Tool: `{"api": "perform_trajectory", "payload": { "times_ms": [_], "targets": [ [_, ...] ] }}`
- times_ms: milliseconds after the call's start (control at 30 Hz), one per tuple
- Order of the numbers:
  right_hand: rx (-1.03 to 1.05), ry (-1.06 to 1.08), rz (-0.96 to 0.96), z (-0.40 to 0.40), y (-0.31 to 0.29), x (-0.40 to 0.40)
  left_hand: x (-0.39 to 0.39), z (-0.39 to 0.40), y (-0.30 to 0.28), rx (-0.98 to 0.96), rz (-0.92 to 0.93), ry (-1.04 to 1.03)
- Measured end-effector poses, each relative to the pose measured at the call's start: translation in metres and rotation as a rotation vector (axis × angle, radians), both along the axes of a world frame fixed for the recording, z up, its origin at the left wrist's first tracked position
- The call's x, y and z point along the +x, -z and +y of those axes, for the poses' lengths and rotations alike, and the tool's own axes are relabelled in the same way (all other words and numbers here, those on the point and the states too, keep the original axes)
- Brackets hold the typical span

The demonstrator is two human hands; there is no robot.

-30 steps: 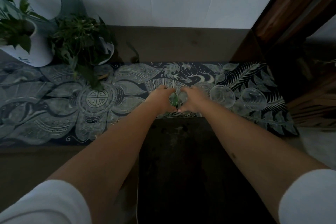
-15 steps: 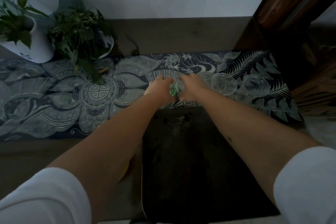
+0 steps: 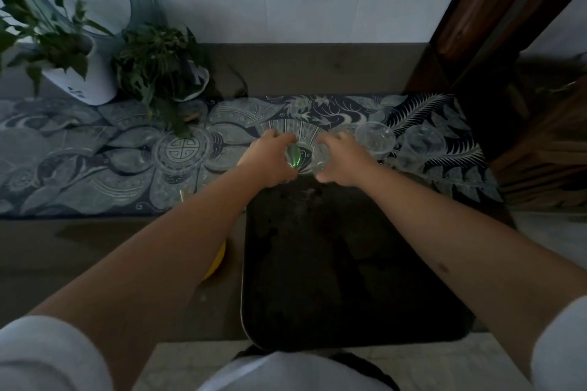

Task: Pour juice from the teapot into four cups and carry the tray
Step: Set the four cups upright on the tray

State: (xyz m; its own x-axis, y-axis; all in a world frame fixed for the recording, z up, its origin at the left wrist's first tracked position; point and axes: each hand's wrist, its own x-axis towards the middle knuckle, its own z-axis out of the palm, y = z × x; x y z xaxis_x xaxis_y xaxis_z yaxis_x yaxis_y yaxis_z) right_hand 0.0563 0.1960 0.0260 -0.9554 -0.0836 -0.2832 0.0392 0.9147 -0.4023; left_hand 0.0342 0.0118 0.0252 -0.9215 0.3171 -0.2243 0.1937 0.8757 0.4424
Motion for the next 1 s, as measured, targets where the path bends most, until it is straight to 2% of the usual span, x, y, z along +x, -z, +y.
{"api": "perform_trajectory", "payload": {
  "times_ms": [267,567,1000],
  "targets": [
    [0.016,-0.009,-0.053,0.043,0.0,0.087,0.087,0.029,-0.001,-0.015,-0.023,0.078],
    [0.0,-0.025,-0.107,0.071,0.022,0.171,0.165,0.062,0.03,-0.051,-0.098,0.097],
    [0.012,-0.041,-0.133,0.079,0.034,0.219,0.222,0.082,0.05,-0.081,-0.179,0.065]
  ]
}}
